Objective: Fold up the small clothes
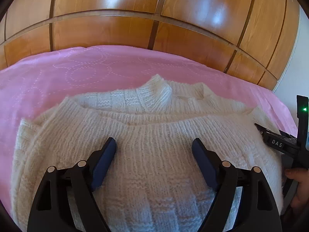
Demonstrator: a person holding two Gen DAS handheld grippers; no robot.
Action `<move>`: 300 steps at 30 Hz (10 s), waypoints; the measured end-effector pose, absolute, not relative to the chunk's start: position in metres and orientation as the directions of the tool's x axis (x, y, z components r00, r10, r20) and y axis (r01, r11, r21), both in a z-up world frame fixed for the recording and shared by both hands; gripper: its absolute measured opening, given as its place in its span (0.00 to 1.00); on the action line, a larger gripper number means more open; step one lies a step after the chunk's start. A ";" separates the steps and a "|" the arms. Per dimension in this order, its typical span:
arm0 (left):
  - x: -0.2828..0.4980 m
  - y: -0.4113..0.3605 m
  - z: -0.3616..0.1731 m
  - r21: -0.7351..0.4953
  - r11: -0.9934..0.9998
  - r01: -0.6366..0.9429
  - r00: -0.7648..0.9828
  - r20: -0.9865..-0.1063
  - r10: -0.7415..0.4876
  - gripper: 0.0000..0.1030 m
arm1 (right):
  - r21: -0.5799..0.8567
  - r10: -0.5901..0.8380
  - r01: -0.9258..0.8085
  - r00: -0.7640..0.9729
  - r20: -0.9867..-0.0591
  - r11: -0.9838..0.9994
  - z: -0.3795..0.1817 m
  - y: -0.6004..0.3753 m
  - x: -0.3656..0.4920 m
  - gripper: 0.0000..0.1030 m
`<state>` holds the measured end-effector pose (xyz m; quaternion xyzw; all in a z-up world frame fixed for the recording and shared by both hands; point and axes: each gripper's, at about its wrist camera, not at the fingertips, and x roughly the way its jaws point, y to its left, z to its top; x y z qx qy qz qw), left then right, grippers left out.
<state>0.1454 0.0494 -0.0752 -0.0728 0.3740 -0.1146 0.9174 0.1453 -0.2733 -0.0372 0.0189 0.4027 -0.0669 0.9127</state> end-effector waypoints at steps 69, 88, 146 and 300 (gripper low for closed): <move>0.083 0.189 -0.093 -0.545 0.827 -0.135 0.680 -0.658 -0.323 0.44 | -0.083 -0.053 0.000 0.769 -0.637 0.997 -0.041 -0.225 -0.019 0.98; 0.083 0.100 0.043 -0.551 0.814 0.187 0.741 -0.465 -0.485 0.21 | -0.049 -0.095 0.084 0.756 -0.647 0.995 -0.012 -0.261 -0.020 0.98; 0.087 0.025 -0.043 -0.258 0.945 0.202 0.699 -0.637 -0.324 0.74 | 0.707 0.623 -0.068 0.536 -0.570 0.704 0.023 -0.270 0.088 0.26; 0.100 -0.085 -0.044 -0.257 0.847 0.464 0.526 -0.689 -0.498 0.71 | 0.463 0.318 0.026 0.693 -0.647 0.886 -0.001 -0.321 0.049 0.60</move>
